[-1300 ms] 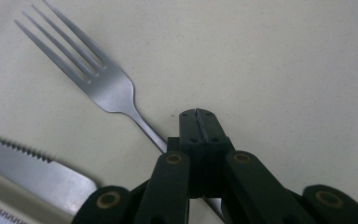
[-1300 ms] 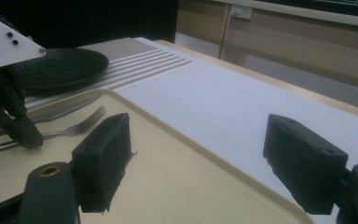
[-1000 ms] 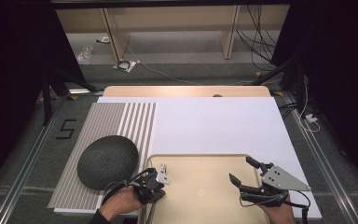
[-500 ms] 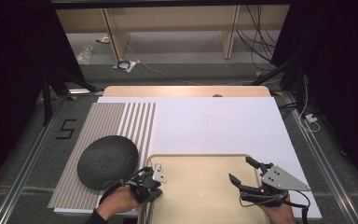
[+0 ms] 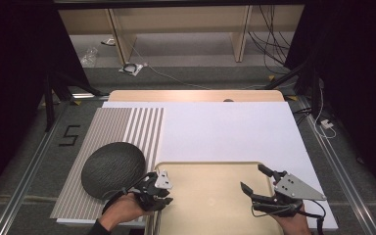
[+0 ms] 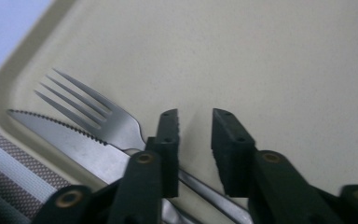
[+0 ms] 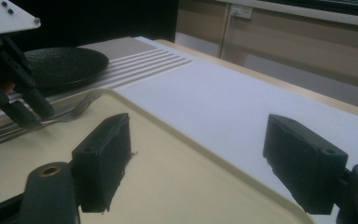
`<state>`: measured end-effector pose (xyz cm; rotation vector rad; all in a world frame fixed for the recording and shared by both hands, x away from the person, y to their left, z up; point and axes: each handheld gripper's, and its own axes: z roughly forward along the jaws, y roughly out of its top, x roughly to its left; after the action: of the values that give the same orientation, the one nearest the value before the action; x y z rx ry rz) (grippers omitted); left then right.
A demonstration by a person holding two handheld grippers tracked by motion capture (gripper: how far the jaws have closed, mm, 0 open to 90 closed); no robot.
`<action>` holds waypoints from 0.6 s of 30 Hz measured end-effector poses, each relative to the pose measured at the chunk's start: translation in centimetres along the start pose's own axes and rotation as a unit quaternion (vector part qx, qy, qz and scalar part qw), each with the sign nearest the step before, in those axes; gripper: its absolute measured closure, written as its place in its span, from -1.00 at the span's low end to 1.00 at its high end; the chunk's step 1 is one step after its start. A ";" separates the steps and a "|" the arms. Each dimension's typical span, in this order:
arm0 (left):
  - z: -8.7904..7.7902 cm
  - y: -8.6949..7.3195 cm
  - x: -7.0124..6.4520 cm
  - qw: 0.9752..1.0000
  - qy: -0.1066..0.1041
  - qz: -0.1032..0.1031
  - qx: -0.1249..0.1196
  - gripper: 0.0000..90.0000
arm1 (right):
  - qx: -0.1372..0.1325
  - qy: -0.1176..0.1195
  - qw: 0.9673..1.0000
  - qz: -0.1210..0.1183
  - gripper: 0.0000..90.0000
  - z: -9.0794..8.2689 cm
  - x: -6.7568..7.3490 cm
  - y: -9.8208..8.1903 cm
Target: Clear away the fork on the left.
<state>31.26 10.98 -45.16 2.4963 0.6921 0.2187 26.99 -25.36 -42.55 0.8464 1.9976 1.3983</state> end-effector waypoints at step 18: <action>-2.8 0.0 2.1 0.990 0.071 -0.081 -0.086 -0.21 | 0.000 0.000 1.000 0.001 -0.47 0.0 0.0 0.0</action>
<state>32.27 13.36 -42.79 2.2627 0.8918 0.3831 26.98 -25.38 -42.53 0.8474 1.9966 1.3993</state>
